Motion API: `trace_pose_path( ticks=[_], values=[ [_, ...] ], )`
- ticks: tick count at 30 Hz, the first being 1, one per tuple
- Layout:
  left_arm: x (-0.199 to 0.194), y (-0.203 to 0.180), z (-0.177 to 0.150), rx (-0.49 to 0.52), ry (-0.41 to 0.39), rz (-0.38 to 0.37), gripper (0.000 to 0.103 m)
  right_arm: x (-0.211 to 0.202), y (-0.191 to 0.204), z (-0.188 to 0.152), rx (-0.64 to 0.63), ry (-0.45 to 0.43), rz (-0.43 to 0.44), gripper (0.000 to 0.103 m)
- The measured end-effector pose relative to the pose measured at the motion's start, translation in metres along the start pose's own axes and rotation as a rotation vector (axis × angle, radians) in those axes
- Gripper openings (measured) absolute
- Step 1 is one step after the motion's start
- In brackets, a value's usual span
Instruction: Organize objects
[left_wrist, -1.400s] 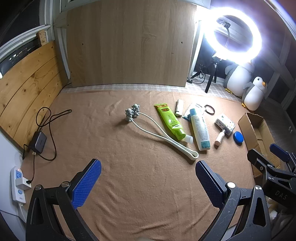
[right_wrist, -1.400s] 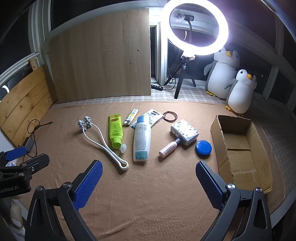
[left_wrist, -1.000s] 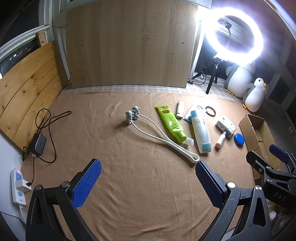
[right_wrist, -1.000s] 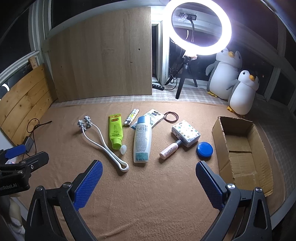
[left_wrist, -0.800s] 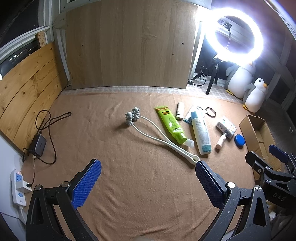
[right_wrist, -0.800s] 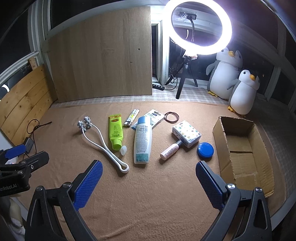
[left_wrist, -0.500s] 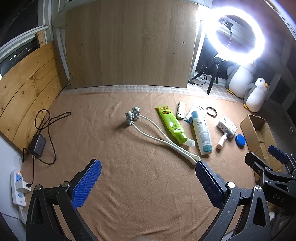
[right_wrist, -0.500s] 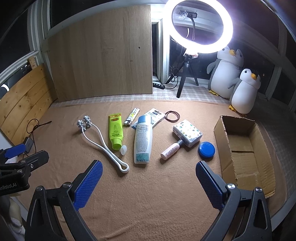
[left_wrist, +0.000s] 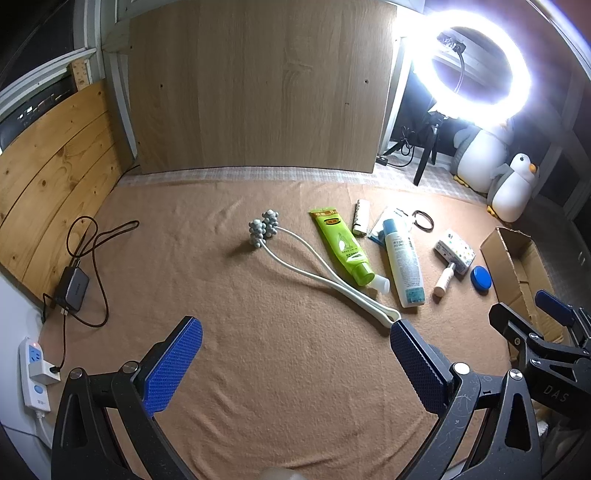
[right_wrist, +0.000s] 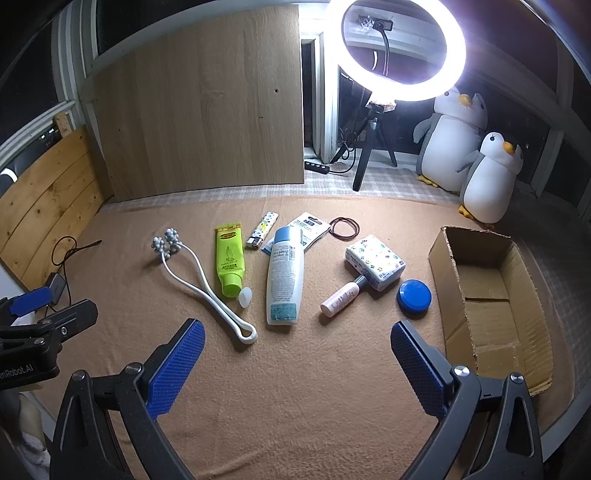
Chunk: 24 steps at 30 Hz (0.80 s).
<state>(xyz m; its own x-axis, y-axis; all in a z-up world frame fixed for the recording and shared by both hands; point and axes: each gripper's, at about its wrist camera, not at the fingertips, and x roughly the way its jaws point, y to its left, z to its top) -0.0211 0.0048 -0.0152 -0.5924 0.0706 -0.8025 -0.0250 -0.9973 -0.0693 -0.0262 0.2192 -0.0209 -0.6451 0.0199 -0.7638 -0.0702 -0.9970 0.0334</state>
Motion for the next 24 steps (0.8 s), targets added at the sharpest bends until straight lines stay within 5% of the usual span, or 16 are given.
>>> trace_pose_path(
  ticks=[24],
  values=[
    [0.015, 0.001, -0.001, -0.012, 0.012, 0.000, 0.103, 0.008, -0.002, -0.006, 0.003, 0.024, 0.006, 0.100]
  ],
)
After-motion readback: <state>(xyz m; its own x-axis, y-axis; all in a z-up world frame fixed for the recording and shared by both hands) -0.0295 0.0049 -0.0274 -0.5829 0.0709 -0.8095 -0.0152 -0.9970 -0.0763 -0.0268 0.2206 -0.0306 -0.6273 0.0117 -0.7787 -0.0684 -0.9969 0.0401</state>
